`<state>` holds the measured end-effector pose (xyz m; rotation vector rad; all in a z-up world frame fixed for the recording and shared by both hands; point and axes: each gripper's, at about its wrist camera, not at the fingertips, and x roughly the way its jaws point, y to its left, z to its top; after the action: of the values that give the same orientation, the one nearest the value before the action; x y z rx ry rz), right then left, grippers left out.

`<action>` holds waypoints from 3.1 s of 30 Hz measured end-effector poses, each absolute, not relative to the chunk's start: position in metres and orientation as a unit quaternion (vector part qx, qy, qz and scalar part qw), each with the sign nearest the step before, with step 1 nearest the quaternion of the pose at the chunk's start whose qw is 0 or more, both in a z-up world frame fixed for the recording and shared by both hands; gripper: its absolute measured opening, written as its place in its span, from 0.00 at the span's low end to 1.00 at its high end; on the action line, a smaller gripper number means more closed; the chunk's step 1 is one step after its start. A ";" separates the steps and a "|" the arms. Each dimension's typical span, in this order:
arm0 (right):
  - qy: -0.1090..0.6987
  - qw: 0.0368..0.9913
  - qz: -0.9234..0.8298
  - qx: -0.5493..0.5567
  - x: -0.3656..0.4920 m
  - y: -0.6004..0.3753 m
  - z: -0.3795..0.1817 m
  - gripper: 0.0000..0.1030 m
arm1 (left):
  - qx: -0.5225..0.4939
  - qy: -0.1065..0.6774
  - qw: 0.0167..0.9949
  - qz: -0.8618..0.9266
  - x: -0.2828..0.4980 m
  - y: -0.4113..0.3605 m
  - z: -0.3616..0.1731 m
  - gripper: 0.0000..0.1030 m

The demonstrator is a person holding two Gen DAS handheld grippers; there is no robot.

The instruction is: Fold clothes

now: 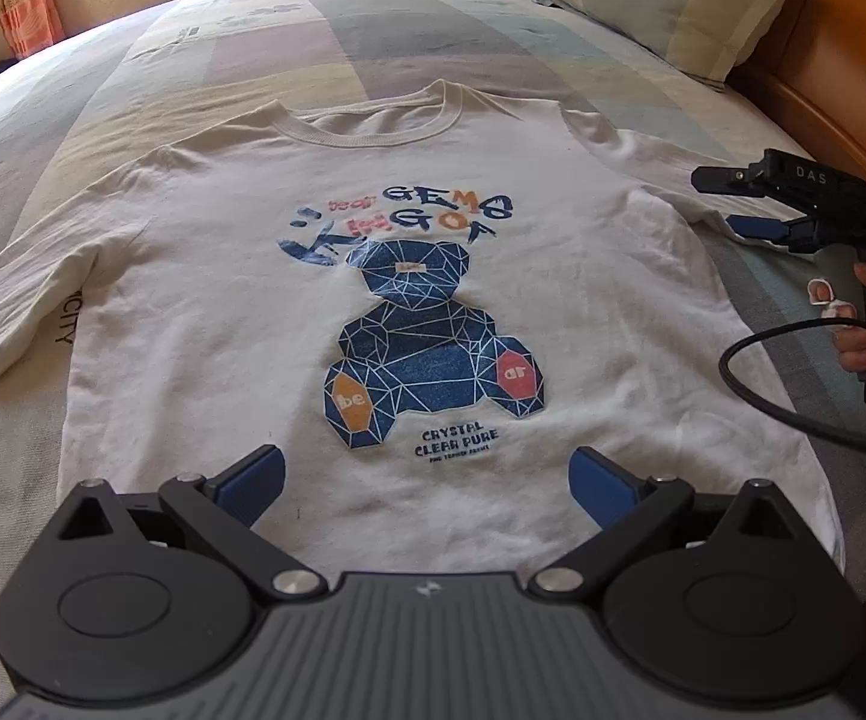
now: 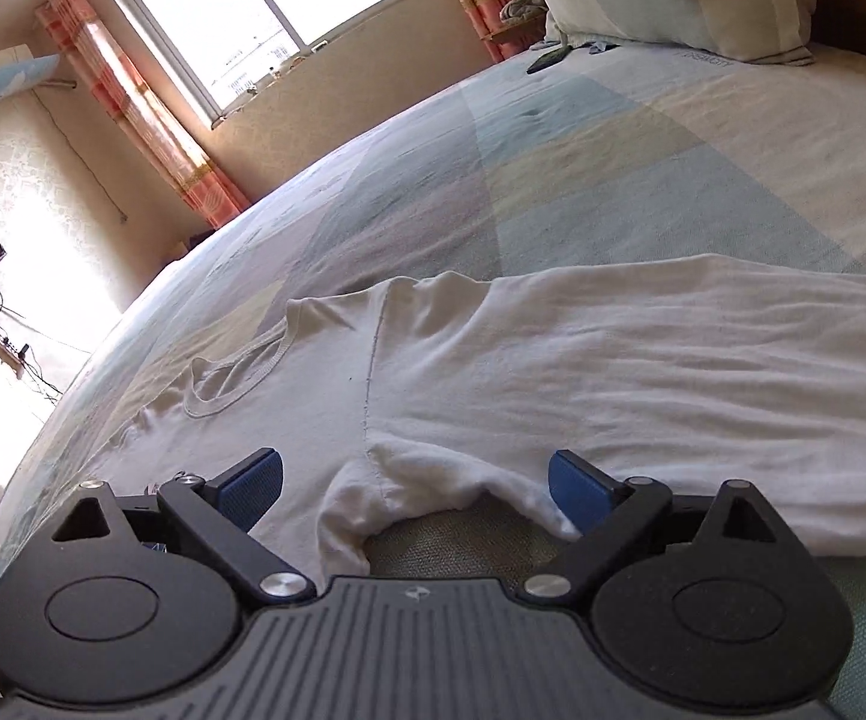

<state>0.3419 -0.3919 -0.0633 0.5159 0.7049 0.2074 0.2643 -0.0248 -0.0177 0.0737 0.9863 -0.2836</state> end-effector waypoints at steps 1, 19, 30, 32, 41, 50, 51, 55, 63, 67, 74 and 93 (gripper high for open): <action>0.338 0.903 0.089 0.251 0.336 -0.398 -0.058 0.95 | 0.035 0.472 0.870 -0.135 0.264 -0.025 -0.018 0.97; 0.268 0.915 -0.159 0.254 0.258 -0.581 -0.029 0.92 | 0.053 0.475 0.863 -0.164 0.266 -0.057 -0.019 0.97; 0.247 0.899 -0.120 0.341 0.226 -0.628 -0.035 0.82 | 0.075 0.479 0.856 -0.180 0.267 -0.085 -0.019 0.97; 0.267 0.898 -0.090 0.339 0.242 -0.613 -0.037 0.82 | 0.079 0.479 0.854 -0.184 0.266 -0.090 -0.020 0.97; 0.395 0.893 -0.202 0.078 0.328 -0.555 -0.063 0.95 | 0.089 0.482 0.853 -0.181 0.258 -0.100 -0.019 0.97; 0.356 0.899 -0.188 0.172 0.325 -0.583 -0.035 0.90 | 0.081 0.480 0.857 -0.168 0.255 -0.097 -0.016 0.97; 0.350 0.905 -0.164 0.178 0.322 -0.575 -0.031 0.91 | 0.081 0.480 0.857 -0.168 0.256 -0.098 -0.017 0.97; 0.333 0.917 -0.031 0.217 0.310 -0.539 -0.034 0.91 | 0.083 0.482 0.855 -0.174 0.259 -0.105 -0.018 0.97; 0.290 0.894 -0.007 0.340 0.243 -0.579 -0.073 0.72 | 0.090 0.485 0.849 -0.187 0.258 -0.111 -0.021 0.97; 0.281 0.893 -0.121 0.329 0.212 -0.605 -0.059 0.74 | 0.086 0.484 0.850 -0.190 0.262 -0.112 -0.021 0.97; 0.277 0.913 -0.095 0.284 0.227 -0.565 -0.038 0.90 | 0.102 0.477 0.849 -0.202 0.260 -0.123 -0.018 0.97; 0.331 0.883 0.303 0.139 0.343 -0.308 -0.024 0.96 | 0.064 0.506 0.859 -0.035 0.242 -0.052 -0.022 0.97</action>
<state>0.3427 -0.3080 -0.0240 0.2889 0.6882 0.6310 0.2419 -0.0520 -0.0221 0.1341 1.0631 -0.0737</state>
